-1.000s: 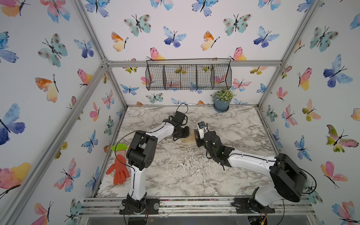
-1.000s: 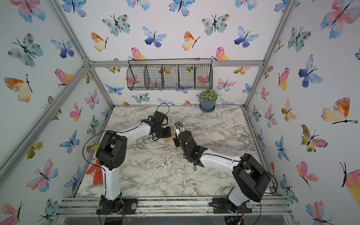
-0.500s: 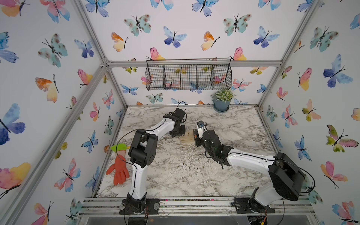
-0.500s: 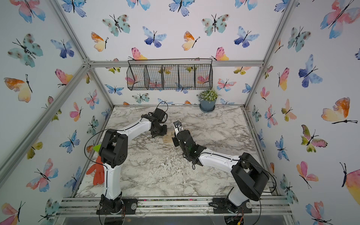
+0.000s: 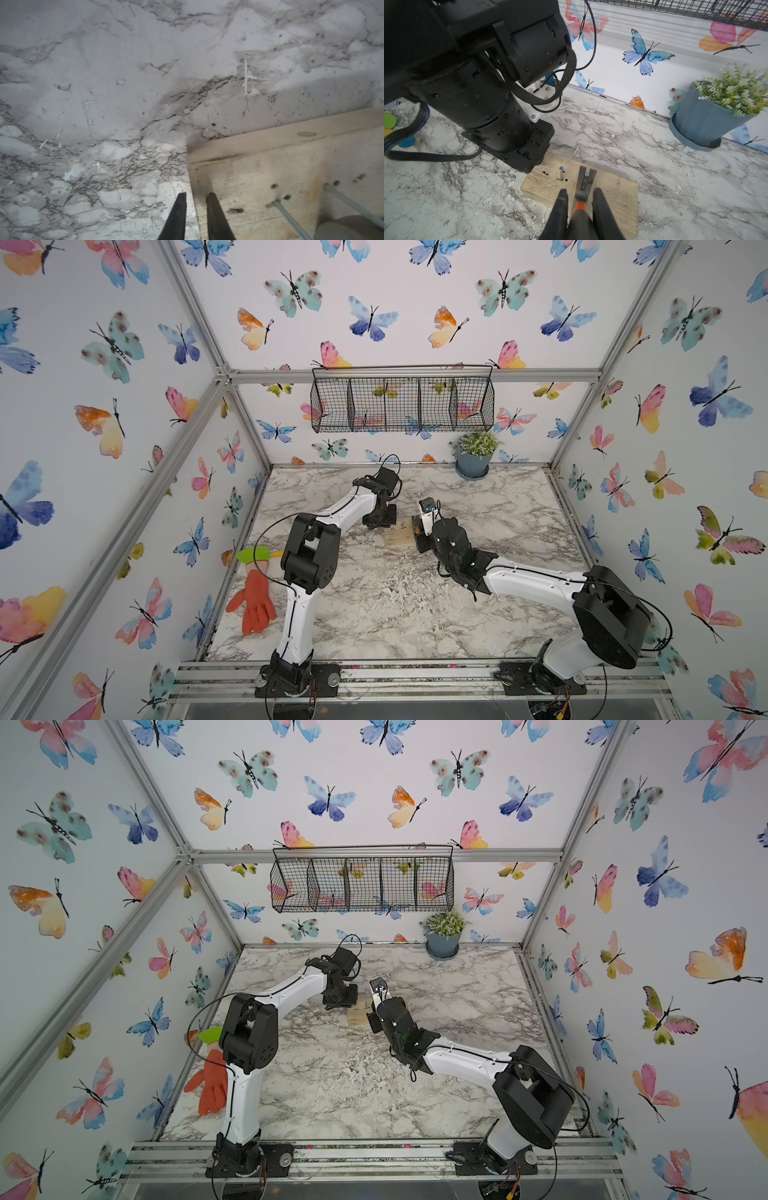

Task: Use a claw hammer to pull out a nail
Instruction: Remove the nail from the mounting plate.

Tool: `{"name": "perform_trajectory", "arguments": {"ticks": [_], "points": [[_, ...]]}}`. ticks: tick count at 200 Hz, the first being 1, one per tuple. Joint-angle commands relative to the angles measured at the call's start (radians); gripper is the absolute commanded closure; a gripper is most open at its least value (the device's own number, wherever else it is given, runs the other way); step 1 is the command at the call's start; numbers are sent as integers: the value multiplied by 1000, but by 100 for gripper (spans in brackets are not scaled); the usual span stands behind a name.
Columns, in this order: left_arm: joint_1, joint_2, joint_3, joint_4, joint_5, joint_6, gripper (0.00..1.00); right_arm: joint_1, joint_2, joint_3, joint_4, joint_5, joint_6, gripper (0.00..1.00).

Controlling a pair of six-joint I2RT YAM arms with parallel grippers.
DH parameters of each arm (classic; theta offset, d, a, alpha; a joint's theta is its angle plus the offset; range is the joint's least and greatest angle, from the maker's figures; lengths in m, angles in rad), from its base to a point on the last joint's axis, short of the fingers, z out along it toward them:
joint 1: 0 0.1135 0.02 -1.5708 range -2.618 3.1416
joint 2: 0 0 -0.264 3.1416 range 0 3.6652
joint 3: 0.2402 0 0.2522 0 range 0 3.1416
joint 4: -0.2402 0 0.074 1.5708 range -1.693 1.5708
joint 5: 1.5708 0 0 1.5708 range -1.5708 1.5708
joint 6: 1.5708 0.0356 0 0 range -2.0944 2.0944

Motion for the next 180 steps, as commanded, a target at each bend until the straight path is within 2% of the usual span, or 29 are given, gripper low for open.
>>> {"name": "perform_trajectory", "arguments": {"ticks": [1,76,180], "points": [[-11,14,26,-38,21,-17,79,20,13,-28,-55,-65,21,97],[-38,11,49,-35,58,-35,80,18,16,-29,-55,-67,28,97],[-32,142,53,-6,34,-60,78,20,21,-38,-45,-80,37,97]]}}
